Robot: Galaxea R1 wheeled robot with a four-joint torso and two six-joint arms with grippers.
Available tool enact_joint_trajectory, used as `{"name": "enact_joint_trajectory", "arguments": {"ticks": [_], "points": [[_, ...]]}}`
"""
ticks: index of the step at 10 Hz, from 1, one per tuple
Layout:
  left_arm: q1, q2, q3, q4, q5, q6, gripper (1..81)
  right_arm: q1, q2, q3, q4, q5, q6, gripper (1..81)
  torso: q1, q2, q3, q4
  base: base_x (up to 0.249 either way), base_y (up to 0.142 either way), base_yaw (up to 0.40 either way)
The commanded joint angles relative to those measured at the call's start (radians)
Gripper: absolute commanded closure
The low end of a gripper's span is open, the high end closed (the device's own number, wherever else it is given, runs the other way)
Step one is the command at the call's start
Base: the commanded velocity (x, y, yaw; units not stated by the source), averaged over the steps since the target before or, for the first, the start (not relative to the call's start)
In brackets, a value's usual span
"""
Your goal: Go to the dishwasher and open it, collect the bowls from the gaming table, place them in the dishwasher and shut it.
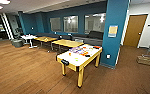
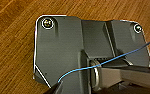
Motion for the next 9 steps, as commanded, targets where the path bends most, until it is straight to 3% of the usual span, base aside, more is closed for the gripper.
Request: {"name": "enact_joint_trajectory", "arguments": {"ticks": [1,6,9], "points": [[-0.037,-0.003,0.001,0.000,0.055,0.005,1.0,0.045,-0.003,0.002,0.003,-0.056,-0.002,1.0,0.000,0.000,0.000,0.000,0.155,0.000,0.000],[-0.037,-0.005,0.001,-0.002,0.055,0.005,1.0,0.045,-0.003,0.002,0.003,-0.056,-0.002,1.0,0.000,0.000,0.000,0.000,0.164,0.000,0.000],[-0.037,-0.005,0.001,-0.004,0.055,0.005,1.0,0.045,-0.003,0.000,0.003,-0.056,-0.001,1.0,0.000,0.000,0.000,0.000,0.173,0.071,0.000]]}}
